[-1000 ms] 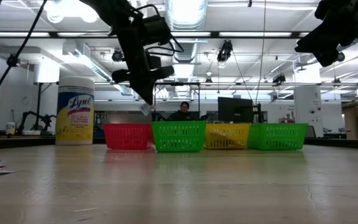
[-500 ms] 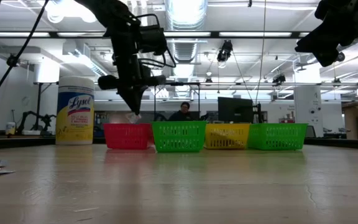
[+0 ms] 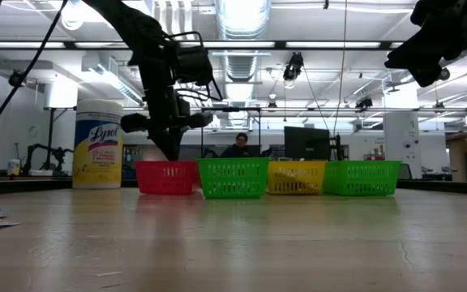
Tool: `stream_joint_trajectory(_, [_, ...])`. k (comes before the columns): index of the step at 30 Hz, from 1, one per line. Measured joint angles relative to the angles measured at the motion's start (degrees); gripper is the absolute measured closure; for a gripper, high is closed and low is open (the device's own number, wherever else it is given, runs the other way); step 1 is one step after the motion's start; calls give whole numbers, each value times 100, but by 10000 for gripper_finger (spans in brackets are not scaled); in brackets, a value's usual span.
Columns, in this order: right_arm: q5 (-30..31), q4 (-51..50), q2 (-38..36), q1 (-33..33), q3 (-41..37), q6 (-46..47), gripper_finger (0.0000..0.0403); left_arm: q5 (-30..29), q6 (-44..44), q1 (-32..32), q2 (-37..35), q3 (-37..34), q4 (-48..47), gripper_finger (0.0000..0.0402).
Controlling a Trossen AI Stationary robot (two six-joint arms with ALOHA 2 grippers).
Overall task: Pick & Place First Aid Supplies
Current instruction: Put the ointment pack into the red basket
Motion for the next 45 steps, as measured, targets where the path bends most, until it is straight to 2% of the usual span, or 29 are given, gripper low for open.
stream_joint_trajectory(9, [-1,0,0,0,0,0,335,-15,-160,-2,0,-244,128,401])
stream_joint_trajectory(17, [-2,0,0,2,0,0,324,-8,-150,-11,0,-264,149,399])
stream_joint_trajectory(20, [-1,0,0,0,0,0,320,-6,-144,-11,0,-264,149,382])
stream_joint_trajectory(28, [-2,0,2,2,0,0,317,83,13,-11,-73,-264,153,304])
stream_joint_trajectory(35, [-2,0,0,2,0,0,330,934,502,-38,-678,-264,90,282])
stream_joint_trajectory(40, [-2,-2,0,2,0,0,335,1763,467,-243,-1187,-264,-183,282])
stream_joint_trajectory(45, [-2,-2,0,2,0,0,327,2308,158,-712,-1615,-262,-599,282])
